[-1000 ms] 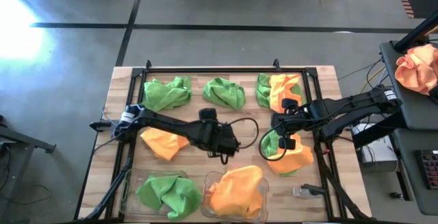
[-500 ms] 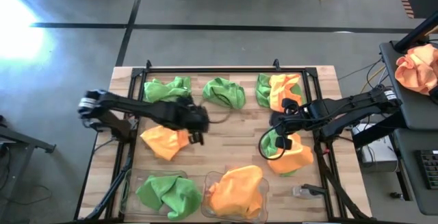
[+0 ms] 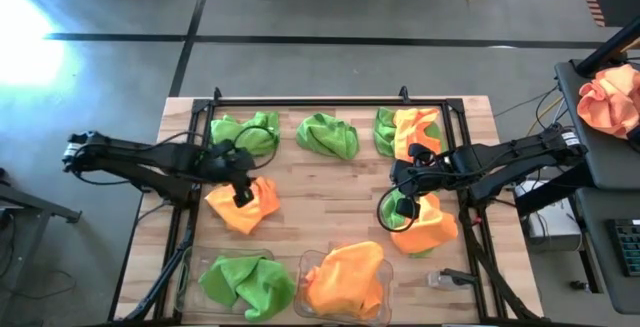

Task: Sort microfiber towel by color & place in baskets
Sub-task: Put the orange towel into the right transparent bin

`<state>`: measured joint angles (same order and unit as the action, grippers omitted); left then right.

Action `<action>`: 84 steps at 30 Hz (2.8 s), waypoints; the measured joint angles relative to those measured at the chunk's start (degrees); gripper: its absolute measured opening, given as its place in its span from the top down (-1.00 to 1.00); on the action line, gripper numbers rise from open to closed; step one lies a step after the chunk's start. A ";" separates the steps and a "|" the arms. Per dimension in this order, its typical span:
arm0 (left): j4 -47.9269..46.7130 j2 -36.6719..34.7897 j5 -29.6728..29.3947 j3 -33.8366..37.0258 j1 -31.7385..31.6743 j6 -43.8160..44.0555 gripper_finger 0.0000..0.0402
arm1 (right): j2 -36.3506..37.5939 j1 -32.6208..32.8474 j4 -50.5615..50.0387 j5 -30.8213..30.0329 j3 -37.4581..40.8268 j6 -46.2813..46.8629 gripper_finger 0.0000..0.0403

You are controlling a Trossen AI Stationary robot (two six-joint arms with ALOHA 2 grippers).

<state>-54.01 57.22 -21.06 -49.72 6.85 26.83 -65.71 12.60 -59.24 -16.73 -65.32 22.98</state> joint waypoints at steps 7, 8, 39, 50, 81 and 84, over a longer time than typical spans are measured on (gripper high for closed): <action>-0.04 -5.55 5.01 7.11 0.00 2.99 0.26 | 0.00 0.00 -0.09 -1.33 0.00 0.00 0.89; 0.19 -5.70 5.62 8.02 0.00 3.36 0.26 | 0.00 0.00 -0.09 -1.33 0.00 0.00 0.89; 23.06 -3.80 19.68 28.01 0.00 12.44 0.26 | 0.00 0.00 -0.04 -1.33 0.00 0.00 0.89; 32.01 4.35 19.90 31.19 0.11 12.75 0.26 | 0.00 0.00 -0.20 -1.33 0.00 -0.02 0.89; 32.96 7.55 18.01 13.02 0.09 10.96 0.98 | 0.00 -0.01 -0.29 -1.33 0.00 -0.48 0.89; 32.12 7.53 18.01 7.46 0.11 10.78 0.98 | 0.00 0.00 -0.40 -1.33 0.00 -0.70 0.89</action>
<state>-21.88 64.75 -3.05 -42.26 6.97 37.61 -65.71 12.60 -59.65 -18.06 -65.32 22.28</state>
